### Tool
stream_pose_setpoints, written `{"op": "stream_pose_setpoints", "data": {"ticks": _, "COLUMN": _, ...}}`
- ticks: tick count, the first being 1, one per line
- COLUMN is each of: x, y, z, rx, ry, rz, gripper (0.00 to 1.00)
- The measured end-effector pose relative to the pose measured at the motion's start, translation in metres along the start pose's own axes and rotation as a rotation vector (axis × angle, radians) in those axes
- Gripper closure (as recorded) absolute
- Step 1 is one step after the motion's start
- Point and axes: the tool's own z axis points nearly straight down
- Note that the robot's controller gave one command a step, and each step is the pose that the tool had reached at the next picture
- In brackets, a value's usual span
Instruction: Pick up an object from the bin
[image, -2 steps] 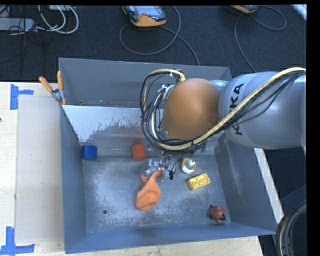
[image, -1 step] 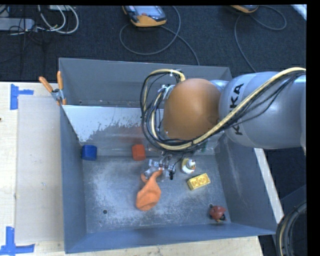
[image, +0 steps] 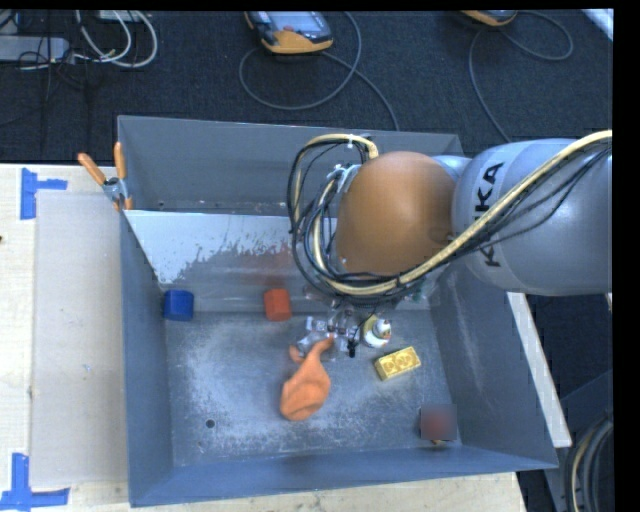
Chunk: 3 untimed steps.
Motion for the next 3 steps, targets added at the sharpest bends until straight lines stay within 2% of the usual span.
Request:
{"op": "stream_pose_setpoints", "data": {"ticks": 1, "x": -0.001, "y": 0.000, "z": -0.006, "rx": 0.002, "ry": -0.001, "rz": 0.000, "gripper": 1.00}}
{"op": "stream_pose_setpoints", "data": {"ticks": 2, "x": 0.002, "y": 0.006, "z": -0.057, "rx": -0.006, "ry": 0.001, "rz": -0.006, "gripper": 1.00}}
{"op": "stream_pose_setpoints", "data": {"ticks": 3, "x": 0.000, "y": -0.004, "z": -0.089, "rx": 0.008, "ry": -0.005, "rz": -0.016, "gripper": 1.00}}
